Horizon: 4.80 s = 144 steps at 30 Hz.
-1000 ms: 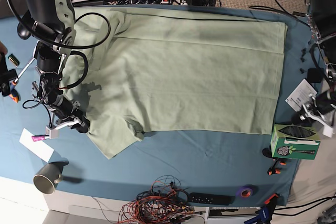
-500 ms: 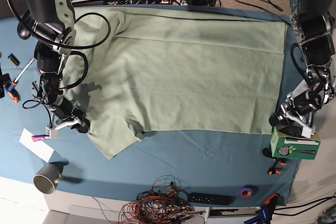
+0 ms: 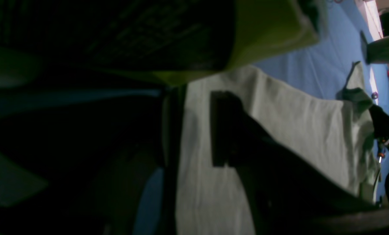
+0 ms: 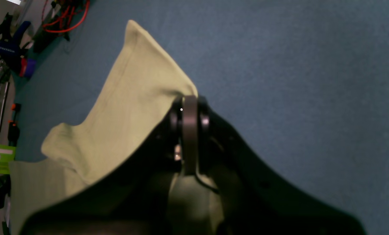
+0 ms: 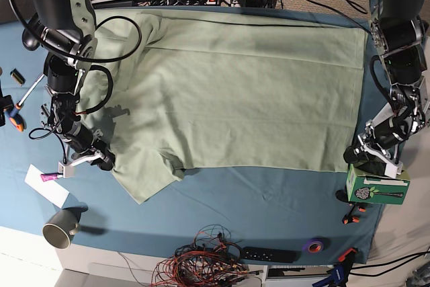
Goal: Fold the T-shirt properly
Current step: 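Move the left gripper to the other hem corner and grasp it, then lift the hem with both grippers and fold it over onto the folded side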
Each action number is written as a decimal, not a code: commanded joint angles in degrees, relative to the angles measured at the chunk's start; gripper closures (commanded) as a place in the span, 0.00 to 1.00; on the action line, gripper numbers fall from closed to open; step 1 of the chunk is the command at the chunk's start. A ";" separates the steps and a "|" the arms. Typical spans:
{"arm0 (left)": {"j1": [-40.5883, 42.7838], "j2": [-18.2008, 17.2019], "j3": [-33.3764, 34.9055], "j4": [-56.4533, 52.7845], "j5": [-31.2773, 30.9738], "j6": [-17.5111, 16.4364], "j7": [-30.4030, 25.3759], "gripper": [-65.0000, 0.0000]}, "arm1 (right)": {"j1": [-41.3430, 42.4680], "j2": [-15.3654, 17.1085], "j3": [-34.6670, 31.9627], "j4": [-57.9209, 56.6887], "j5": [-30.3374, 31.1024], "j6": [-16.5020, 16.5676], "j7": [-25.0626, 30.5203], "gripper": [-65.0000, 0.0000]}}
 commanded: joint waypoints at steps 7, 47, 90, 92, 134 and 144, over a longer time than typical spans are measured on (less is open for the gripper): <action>-1.38 -0.22 -0.07 0.70 0.39 -0.13 0.13 0.69 | 0.76 0.37 -0.20 0.15 -1.40 -0.90 -1.62 1.00; -1.33 -0.15 -0.07 0.79 -8.50 -5.63 -0.46 1.00 | 0.76 0.52 -0.20 2.12 0.90 3.51 -1.79 1.00; 8.46 -6.67 -0.07 2.80 -41.54 -5.63 36.79 1.00 | -29.14 0.70 -0.17 61.37 16.61 3.51 -24.61 1.00; 9.64 -6.69 -0.07 3.63 -41.54 -5.63 36.79 1.00 | -31.01 0.85 -0.15 63.41 16.59 3.51 -24.70 1.00; 22.51 -9.68 -0.07 26.60 -41.54 -5.63 36.63 1.00 | -46.12 9.11 1.01 75.45 21.90 3.51 -30.05 1.00; 22.69 -11.15 -0.07 26.60 -41.54 -5.63 36.87 1.00 | -48.28 10.21 2.54 76.13 18.47 3.51 -30.25 1.00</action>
